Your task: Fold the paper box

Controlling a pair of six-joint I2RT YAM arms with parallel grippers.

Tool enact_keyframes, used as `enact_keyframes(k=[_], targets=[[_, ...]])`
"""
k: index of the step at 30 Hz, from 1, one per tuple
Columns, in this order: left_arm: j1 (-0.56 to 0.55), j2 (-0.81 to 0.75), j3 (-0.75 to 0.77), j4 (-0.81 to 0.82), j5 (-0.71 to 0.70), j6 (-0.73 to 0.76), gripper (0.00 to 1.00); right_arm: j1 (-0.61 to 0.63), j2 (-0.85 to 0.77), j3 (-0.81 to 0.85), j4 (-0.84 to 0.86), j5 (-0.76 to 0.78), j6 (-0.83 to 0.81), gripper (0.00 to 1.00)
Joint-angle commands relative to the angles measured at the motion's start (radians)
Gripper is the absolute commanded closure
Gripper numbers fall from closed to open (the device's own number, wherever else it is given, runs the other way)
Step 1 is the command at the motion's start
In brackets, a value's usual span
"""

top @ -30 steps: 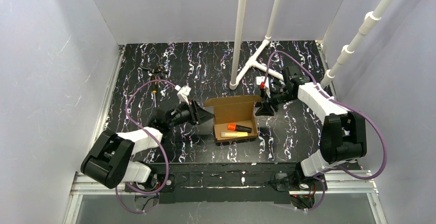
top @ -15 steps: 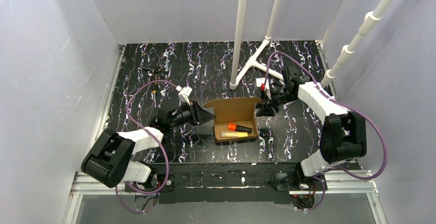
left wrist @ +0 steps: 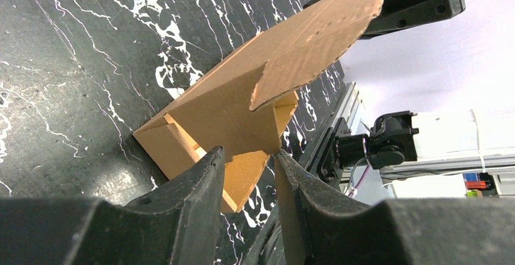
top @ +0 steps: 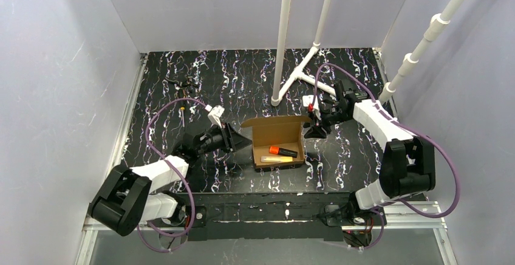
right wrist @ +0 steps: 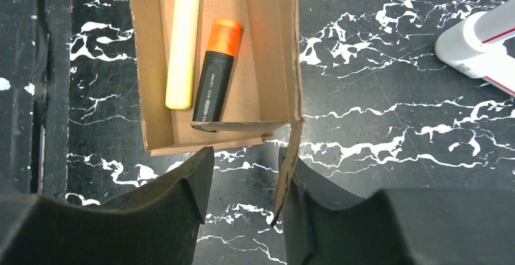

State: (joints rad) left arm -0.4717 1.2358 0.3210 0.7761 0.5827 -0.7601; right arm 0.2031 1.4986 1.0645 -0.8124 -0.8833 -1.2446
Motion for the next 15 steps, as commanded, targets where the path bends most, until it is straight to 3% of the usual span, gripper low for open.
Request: enact_keyframes(k=[1,15], targets=[[-0.004,-0.056,-0.014,-0.055,0.025,0.009,0.65,0.006,-0.067,-0.019,-0.007,0.01,-0.058,0.48],[-0.004,-0.048,-0.022,-0.116,0.075,0.014,0.64,0.019,-0.106,-0.083,-0.019,0.062,-0.116,0.47]])
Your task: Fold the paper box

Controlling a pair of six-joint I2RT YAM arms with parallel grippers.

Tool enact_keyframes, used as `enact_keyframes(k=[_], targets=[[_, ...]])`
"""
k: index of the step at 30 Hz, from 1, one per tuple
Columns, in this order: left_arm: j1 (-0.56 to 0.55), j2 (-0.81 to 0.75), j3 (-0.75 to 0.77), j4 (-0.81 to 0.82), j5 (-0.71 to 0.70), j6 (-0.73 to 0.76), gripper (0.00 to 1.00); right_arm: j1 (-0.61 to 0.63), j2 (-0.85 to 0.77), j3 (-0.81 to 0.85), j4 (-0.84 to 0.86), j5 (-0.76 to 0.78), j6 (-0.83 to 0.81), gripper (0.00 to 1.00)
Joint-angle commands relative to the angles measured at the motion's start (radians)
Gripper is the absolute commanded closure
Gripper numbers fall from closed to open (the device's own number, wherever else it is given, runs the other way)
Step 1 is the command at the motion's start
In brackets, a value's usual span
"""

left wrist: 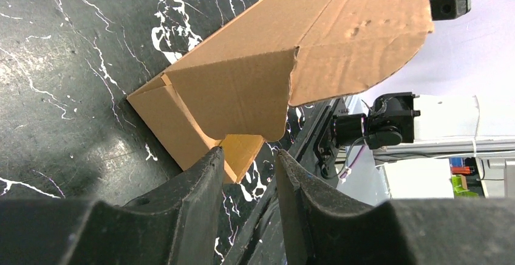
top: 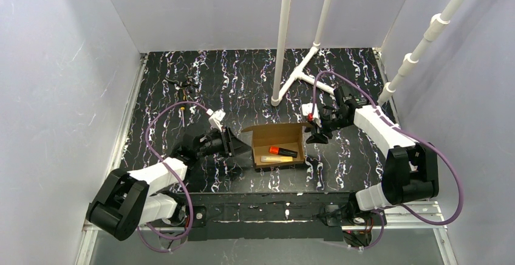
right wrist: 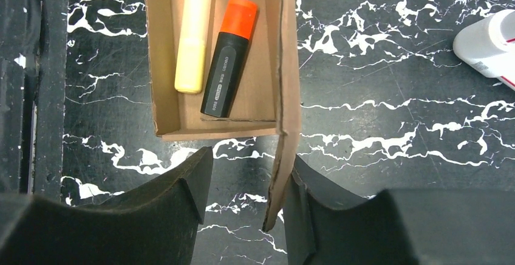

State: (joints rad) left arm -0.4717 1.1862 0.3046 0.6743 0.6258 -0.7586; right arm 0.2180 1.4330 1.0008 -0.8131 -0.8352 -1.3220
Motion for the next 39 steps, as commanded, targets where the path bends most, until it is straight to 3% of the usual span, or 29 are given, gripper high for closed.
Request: enact_keyframes(k=[1,12,16,19,20,22,25,28,33,39], targets=[[-0.004,0.003,-0.006,-0.016,0.035,0.01,0.64,0.004,-0.046,-0.023,-0.021,0.023,-0.043,0.47],[-0.004,0.007,-0.013,-0.05,-0.005,-0.05,0.65,0.004,-0.124,-0.084,-0.06,0.11,-0.077,0.45],[-0.002,-0.006,0.005,-0.089,-0.024,-0.027,0.66,-0.063,-0.178,-0.082,-0.069,0.244,-0.03,0.43],[-0.001,-0.068,0.008,-0.15,-0.059,0.007,0.66,-0.114,-0.169,0.064,-0.202,0.248,-0.061,0.38],[-0.001,-0.111,0.007,-0.202,-0.104,0.03,0.67,-0.11,-0.159,0.153,-0.268,0.194,-0.067,0.32],[0.002,-0.171,0.01,-0.277,-0.2,0.078,0.65,0.019,-0.101,0.297,-0.235,0.15,0.056,0.23],[0.004,-0.157,0.029,-0.295,-0.243,0.101,0.65,0.126,-0.044,0.363,-0.073,0.171,0.273,0.21],[0.008,-0.121,0.052,-0.298,-0.272,0.119,0.64,0.134,0.078,0.49,-0.032,0.149,0.403,0.2],[0.015,-0.039,0.11,-0.296,-0.296,0.164,0.64,0.153,0.232,0.625,-0.083,0.146,0.398,0.18],[0.015,0.043,0.179,-0.222,-0.212,0.163,0.65,0.198,0.281,0.634,-0.134,0.134,0.358,0.27]])
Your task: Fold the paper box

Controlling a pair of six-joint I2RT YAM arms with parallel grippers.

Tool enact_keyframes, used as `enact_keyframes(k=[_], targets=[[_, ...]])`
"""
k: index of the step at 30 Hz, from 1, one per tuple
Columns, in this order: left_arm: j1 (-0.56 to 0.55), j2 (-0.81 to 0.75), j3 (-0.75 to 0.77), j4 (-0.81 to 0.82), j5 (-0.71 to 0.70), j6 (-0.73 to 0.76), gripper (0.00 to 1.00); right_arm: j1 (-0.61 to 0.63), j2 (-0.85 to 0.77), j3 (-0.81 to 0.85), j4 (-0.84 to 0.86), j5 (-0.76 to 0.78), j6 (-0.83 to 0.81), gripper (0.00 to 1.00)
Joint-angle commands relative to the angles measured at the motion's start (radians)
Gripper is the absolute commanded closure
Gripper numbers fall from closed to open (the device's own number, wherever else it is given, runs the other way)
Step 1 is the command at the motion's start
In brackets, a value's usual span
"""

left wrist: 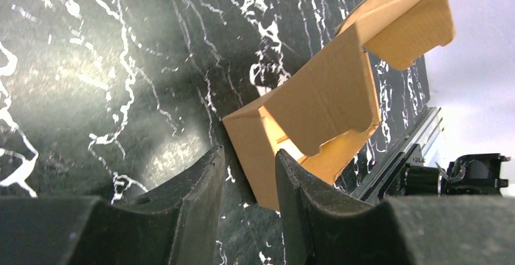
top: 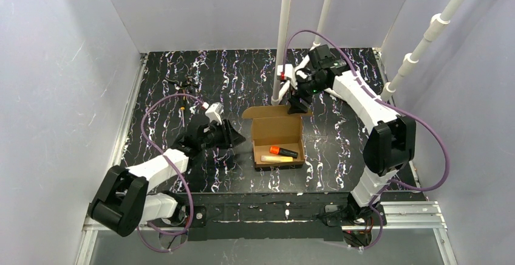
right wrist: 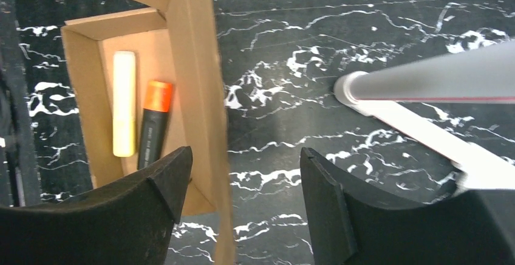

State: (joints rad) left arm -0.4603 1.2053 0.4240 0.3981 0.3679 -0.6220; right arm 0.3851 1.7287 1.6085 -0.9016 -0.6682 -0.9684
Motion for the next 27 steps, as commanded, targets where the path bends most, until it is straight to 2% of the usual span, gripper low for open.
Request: enact_keyframes(k=[1,8,13,21,25,27], targets=[[0.005,0.036,0.068,0.061,0.061,0.025,0.66,0.034,-0.016,0.019,-0.041,-0.032,0.003,0.29],[0.004,0.132,0.106,0.124,0.158,-0.023,0.71,0.054,-0.019,-0.023,-0.047,-0.025,-0.058,0.49],[0.0,0.17,0.124,0.159,0.22,-0.051,0.72,0.061,-0.053,-0.061,-0.036,-0.039,-0.102,0.57],[-0.001,0.152,0.097,0.168,0.248,-0.063,0.73,0.063,-0.097,-0.1,-0.03,-0.067,-0.139,0.89],[-0.001,0.176,0.097,0.17,0.259,-0.068,0.73,0.067,-0.109,-0.099,-0.061,-0.082,-0.182,0.99],[-0.001,0.182,0.099,0.171,0.256,-0.068,0.72,0.07,-0.118,-0.102,-0.069,-0.084,-0.205,0.99]])
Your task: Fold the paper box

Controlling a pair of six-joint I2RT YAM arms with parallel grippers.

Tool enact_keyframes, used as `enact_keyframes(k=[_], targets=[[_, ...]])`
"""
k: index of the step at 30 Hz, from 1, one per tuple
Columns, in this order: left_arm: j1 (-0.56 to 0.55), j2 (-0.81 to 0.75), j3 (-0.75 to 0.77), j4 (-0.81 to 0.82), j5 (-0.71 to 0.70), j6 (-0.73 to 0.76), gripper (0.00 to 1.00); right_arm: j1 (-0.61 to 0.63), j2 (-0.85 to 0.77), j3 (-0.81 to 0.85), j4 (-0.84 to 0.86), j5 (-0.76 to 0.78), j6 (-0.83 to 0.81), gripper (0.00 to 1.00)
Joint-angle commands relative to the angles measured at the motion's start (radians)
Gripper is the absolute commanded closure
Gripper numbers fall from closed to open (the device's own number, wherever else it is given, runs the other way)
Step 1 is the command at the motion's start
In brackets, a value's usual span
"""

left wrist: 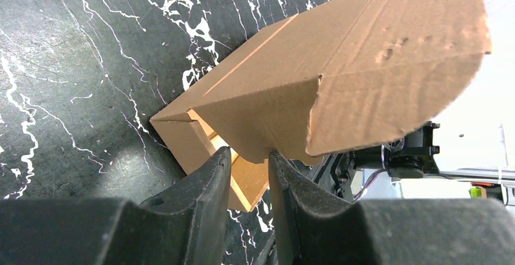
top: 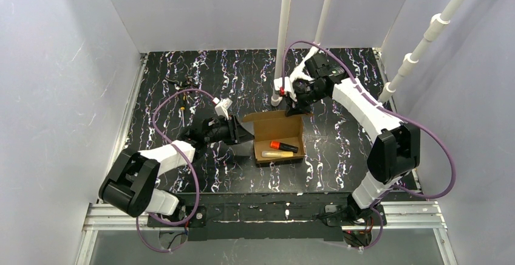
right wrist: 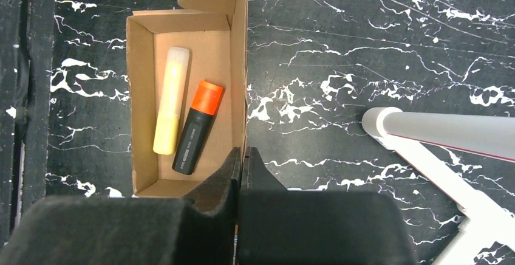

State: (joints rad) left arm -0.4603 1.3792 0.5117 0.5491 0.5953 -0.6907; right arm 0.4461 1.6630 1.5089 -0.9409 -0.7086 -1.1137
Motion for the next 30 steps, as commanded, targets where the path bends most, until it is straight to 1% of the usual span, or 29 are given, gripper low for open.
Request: enact_keyframes(k=[1,7,14,21,26,30], targets=[[-0.001,0.012,0.013,0.02,0.026,0.002,0.72,0.01,-0.059,-0.007,-0.028,-0.044,-0.065,0.99],[-0.002,0.04,0.037,0.026,0.029,-0.007,0.72,0.014,-0.096,-0.069,0.027,-0.042,-0.073,0.99],[-0.001,0.031,0.012,0.028,0.034,-0.012,0.72,0.015,-0.164,-0.181,0.127,-0.017,-0.036,0.99],[-0.002,0.027,0.0,0.028,0.053,-0.024,0.72,0.016,-0.209,-0.262,0.162,-0.004,-0.035,0.99],[-0.001,-0.003,-0.027,0.028,0.055,-0.036,0.72,0.016,-0.244,-0.308,0.179,-0.01,-0.025,0.99],[-0.001,-0.06,-0.073,0.028,0.042,-0.053,0.72,0.018,-0.269,-0.352,0.176,-0.014,-0.028,0.99]])
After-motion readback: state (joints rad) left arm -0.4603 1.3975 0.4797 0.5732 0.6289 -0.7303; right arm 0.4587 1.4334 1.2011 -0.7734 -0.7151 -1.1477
